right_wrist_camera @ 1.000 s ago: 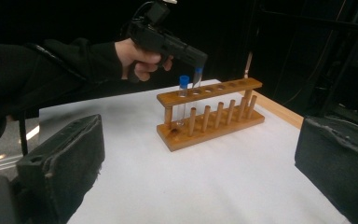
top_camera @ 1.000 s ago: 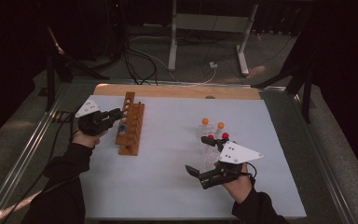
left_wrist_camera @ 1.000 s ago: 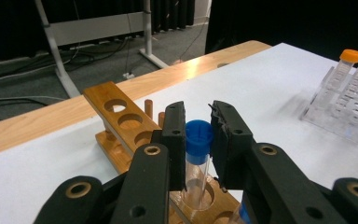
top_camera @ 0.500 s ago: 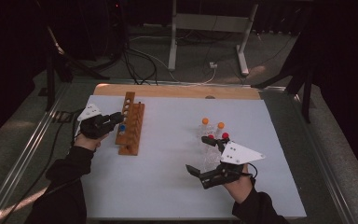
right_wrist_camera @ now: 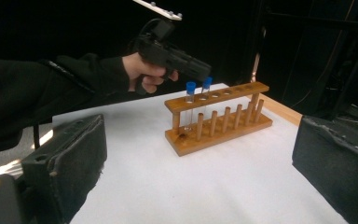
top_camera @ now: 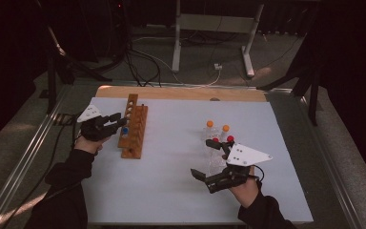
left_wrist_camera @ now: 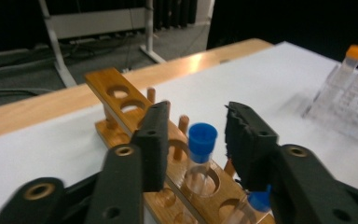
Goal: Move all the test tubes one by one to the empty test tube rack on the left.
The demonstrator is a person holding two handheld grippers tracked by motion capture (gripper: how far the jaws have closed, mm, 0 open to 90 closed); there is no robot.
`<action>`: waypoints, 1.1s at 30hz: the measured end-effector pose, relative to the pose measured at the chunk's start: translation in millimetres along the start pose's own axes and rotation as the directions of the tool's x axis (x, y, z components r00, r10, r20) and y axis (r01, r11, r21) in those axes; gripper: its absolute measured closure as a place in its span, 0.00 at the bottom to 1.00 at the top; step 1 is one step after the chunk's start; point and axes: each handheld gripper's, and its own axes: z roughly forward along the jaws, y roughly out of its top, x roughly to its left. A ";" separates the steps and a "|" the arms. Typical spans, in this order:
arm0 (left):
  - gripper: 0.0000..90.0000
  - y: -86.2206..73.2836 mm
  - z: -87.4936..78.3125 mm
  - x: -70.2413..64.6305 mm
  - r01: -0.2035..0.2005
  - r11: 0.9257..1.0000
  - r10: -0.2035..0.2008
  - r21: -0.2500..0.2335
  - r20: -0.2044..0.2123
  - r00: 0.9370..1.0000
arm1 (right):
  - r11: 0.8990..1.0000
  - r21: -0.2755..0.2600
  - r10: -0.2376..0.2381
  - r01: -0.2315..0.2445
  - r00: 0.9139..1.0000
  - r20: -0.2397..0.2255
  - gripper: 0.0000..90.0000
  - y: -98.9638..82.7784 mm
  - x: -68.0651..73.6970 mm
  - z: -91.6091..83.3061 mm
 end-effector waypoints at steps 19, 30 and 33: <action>0.04 16.3 -66.9 -45.9 -0.029 0.994 0.045 -0.107 0.158 0.986 | 0.997 -0.022 0.073 -0.071 0.990 0.124 0.03 18.2 -44.6 -41.2; 0.01 -15.1 -72.0 -75.8 -0.071 0.993 0.089 -0.095 0.208 0.974 | 0.992 0.036 0.110 -0.124 0.958 0.264 0.10 -7.3 -76.2 -55.7; 0.01 -21.9 -72.2 -80.2 -0.071 0.994 0.088 -0.085 0.221 0.971 | 0.988 0.059 0.123 -0.144 0.952 0.279 0.17 -19.8 -84.2 -56.4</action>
